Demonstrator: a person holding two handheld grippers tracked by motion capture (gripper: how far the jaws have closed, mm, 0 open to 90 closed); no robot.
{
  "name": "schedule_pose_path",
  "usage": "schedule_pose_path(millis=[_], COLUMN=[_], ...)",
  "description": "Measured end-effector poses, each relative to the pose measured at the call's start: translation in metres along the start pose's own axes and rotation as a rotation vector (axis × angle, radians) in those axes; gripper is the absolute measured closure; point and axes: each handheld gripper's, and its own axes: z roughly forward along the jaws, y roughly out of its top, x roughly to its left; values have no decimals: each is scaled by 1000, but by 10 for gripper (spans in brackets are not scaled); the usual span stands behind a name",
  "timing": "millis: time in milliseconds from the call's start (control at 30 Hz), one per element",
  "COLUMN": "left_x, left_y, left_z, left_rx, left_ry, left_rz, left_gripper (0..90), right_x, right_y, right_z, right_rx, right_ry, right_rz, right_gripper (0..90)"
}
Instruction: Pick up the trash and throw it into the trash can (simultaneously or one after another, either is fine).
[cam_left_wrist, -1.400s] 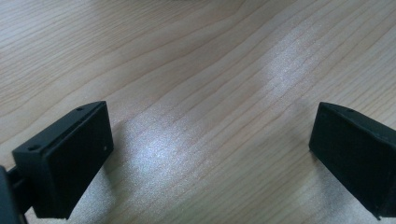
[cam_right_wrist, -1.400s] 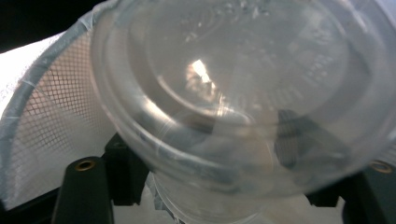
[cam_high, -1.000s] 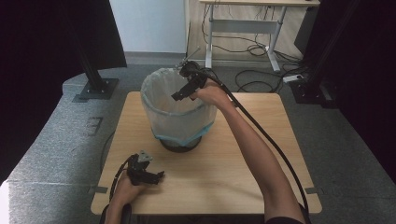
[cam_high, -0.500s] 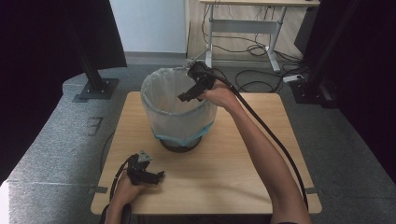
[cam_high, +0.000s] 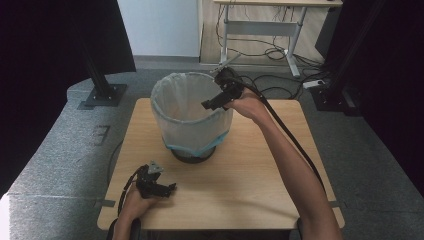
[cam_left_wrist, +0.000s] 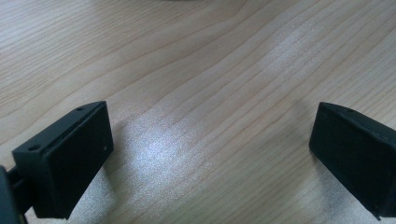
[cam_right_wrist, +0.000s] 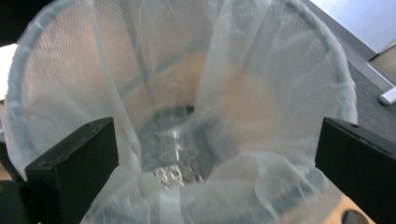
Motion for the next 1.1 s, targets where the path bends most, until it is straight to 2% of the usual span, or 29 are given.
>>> schedule_pose_path(millis=[67,367,467,600,733,833,933,1100], left_x=[0,0,0,0,0,0,0,0], left_y=[0,0,0,0,0,0,0,0], left_z=[0,0,0,0,0,0,0,0], left_rx=[0,0,0,0,0,0,0,1], left_ry=[0,0,-1,-1,-1,-2,-1,-2], left_rz=[0,0,0,0,0,0,0,0], left_gripper=[0,0,0,0,0,0,0,0], right_x=[-1,-11,-12,-11,-13,-14,-17,-22], right_y=[-4,-23,-28,-35,-41,-47,-54,-67], right_z=[-3,-18,-23,-31,-38,-44,-49,-54], right_rx=[-2,-29,-13,-40,-19,-48,-39,-58], right_ry=[-5,-20,-38,-39,-60,-61,-76,-81], right_rz=[-4,41,35,46,43,58,66,85], right_gripper=[0,0,0,0,0,0,0,0])
